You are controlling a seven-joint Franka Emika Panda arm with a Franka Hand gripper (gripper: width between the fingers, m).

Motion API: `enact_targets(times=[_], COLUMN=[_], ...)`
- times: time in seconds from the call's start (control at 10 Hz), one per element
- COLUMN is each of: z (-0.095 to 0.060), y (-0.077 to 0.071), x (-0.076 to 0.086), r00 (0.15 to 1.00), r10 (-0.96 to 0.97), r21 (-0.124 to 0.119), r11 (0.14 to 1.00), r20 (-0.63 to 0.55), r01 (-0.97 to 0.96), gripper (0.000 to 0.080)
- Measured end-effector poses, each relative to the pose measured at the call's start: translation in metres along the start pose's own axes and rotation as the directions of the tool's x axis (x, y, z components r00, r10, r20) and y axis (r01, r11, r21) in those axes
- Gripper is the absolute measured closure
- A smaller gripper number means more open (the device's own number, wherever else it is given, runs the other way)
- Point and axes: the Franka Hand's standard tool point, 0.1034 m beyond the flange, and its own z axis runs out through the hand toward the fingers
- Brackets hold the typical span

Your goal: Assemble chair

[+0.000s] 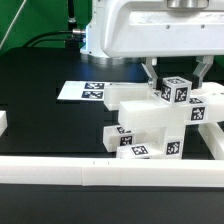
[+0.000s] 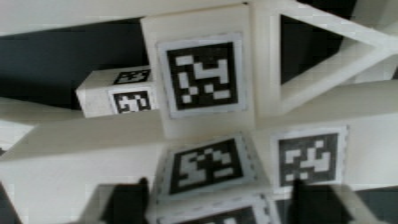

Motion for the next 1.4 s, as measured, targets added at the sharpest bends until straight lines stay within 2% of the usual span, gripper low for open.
enact_targets(times=[0.1,0.4,0.6,1.0,1.4], z=[0.0,0.0,0.0001,0.0005,0.0001], y=[0.0,0.0018,0.0033,0.0027,0.002], x=[0.0,-0.0003,-0.0001,0.0023,0.0032], r00=[1.0,0.995,0.945,0.718,0.521], r10=[0.018,0.103,0.328,0.696,0.854], r21=[0.0,0.004,0.01,0.008,0.016], r11=[1.0,0.995,0.945,0.718,0.52], r20=[0.0,0.001,0.005,0.003,0.01], r01=[-0.018,-0.103,-0.328,-0.696,-0.854], gripper=[0.0516,0.0515,0.0515,0.0515,0.0515])
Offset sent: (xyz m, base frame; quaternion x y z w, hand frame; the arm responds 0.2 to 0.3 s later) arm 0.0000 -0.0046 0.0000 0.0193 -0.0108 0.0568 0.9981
